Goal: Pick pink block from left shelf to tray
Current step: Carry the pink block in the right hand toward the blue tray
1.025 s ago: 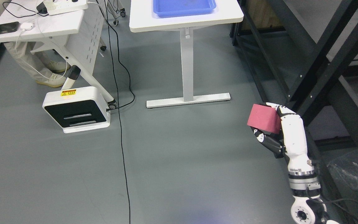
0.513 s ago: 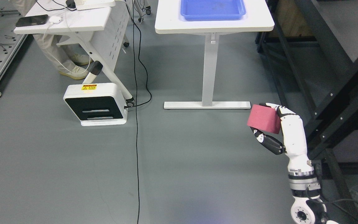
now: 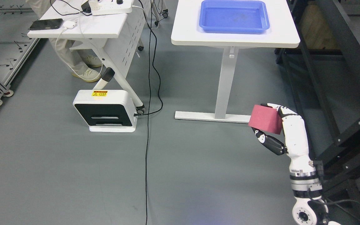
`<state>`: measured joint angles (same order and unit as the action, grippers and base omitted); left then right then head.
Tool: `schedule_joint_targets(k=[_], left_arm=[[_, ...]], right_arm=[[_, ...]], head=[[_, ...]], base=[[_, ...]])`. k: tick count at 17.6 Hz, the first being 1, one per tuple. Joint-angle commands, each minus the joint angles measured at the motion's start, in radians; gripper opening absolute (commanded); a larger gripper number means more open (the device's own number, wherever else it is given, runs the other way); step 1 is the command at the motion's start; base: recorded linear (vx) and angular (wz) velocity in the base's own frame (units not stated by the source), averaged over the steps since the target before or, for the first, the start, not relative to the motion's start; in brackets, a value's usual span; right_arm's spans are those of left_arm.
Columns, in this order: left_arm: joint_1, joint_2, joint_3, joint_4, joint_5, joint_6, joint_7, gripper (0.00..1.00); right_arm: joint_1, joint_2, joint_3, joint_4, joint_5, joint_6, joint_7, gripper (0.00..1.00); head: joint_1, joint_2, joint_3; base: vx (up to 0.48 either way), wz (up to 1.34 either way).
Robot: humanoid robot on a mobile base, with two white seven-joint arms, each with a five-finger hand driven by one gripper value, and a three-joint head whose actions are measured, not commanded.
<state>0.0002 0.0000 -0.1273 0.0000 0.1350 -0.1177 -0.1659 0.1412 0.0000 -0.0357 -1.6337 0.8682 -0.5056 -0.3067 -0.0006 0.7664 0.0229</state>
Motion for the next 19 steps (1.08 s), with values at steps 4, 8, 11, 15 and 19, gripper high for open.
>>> schedule_joint_targets(k=[4, 8, 11, 15, 19], left_arm=[[0.02, 0.017, 0.0, -0.017, 0.0, 0.0, 0.0, 1.0], [0.02, 0.017, 0.0, -0.017, 0.0, 0.0, 0.0, 1.0], [0.02, 0.017, 0.0, -0.017, 0.0, 0.0, 0.0, 1.0], [0.02, 0.017, 0.0, -0.017, 0.0, 0.0, 0.0, 1.0], [0.02, 0.017, 0.0, -0.017, 0.0, 0.0, 0.0, 1.0]], right_arm=[[-0.002, -0.017, 0.0, 0.0, 0.0, -0.001, 0.0, 0.06], [-0.005, -0.017, 0.0, 0.0, 0.0, -0.001, 0.0, 0.06], [-0.006, -0.017, 0.0, 0.0, 0.0, -0.001, 0.0, 0.06], [-0.006, -0.017, 0.0, 0.0, 0.0, -0.001, -0.002, 0.06], [-0.006, -0.017, 0.003, 0.0, 0.0, -0.001, 0.0, 0.06]], head=[[0.0, 0.0, 0.0], [0.0, 0.0, 0.0], [0.0, 0.0, 0.0], [0.0, 0.0, 0.0], [0.0, 0.0, 0.0]], base=[[0.256, -0.07], [0.272, -0.16], [0.279, -0.19], [0.271, -0.1], [0.278, -0.04]])
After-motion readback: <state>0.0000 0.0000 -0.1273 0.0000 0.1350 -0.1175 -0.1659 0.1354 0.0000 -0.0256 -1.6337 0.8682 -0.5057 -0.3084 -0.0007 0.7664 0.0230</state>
